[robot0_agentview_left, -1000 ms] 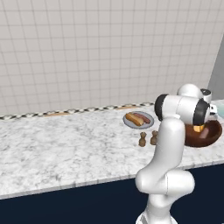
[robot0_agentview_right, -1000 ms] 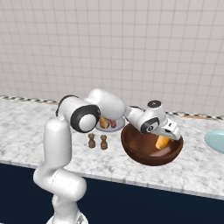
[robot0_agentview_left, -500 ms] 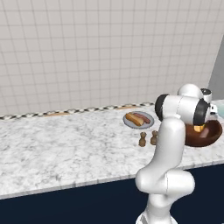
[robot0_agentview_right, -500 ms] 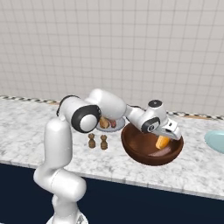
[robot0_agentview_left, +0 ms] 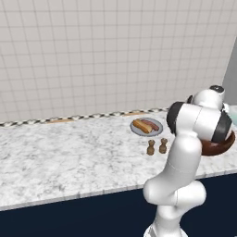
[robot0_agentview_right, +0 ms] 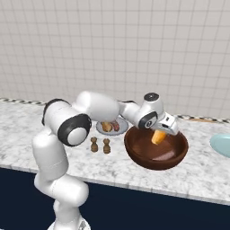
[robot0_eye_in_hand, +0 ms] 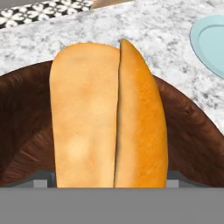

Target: Place one bun and one sausage from the bowl on each plate.

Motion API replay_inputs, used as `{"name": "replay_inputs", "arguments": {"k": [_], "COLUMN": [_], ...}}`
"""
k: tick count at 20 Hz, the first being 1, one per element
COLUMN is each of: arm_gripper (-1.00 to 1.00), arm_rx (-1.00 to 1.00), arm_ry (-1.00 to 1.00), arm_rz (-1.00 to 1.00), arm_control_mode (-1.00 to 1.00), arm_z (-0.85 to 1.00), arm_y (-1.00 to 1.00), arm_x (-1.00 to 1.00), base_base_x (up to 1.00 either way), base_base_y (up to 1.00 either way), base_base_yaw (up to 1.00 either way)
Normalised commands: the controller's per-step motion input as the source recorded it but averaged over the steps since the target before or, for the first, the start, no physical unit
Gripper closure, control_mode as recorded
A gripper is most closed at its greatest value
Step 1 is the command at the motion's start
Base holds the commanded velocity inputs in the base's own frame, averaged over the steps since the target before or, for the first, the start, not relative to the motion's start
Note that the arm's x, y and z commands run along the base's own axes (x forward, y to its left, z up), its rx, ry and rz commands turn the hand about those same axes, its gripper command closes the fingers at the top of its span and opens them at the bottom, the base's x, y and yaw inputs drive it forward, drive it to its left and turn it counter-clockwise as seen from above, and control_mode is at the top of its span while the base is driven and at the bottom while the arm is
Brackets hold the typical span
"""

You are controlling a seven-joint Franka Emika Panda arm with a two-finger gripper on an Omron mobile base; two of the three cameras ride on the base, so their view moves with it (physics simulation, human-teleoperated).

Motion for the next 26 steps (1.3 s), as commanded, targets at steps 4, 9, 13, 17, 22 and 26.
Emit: {"name": "replay_inputs", "arguments": {"k": [4, 9, 13, 17, 22, 26], "arm_gripper": [1.0, 1.0, 1.0, 1.0, 1.0, 1.0], "arm_rx": [0.05, 0.07, 0.0, 0.0, 0.0, 0.0], "arm_ry": [0.0, 0.0, 0.0, 0.0, 0.0, 0.0], "arm_rz": [0.0, 0.0, 0.0, 0.0, 0.0, 0.0], "arm_control_mode": [-1.0, -1.0, -1.0, 1.0, 1.0, 1.0], "arm_z": [0.91, 0.13, 0.0, 0.0, 0.0, 0.0], "arm_y": [0.67, -0.01, 0.0, 0.0, 0.0, 0.0], "arm_x": [-0.61, -0.17, 0.0, 0.0, 0.0, 0.0], "base_base_x": [0.0, 0.0, 0.0, -0.26, -0.29, -0.03], "base_base_y": [0.0, 0.0, 0.0, -0.19, -0.63, -0.98], "base_base_yaw": [0.0, 0.0, 0.0, 0.0, 0.0, 0.0]}}
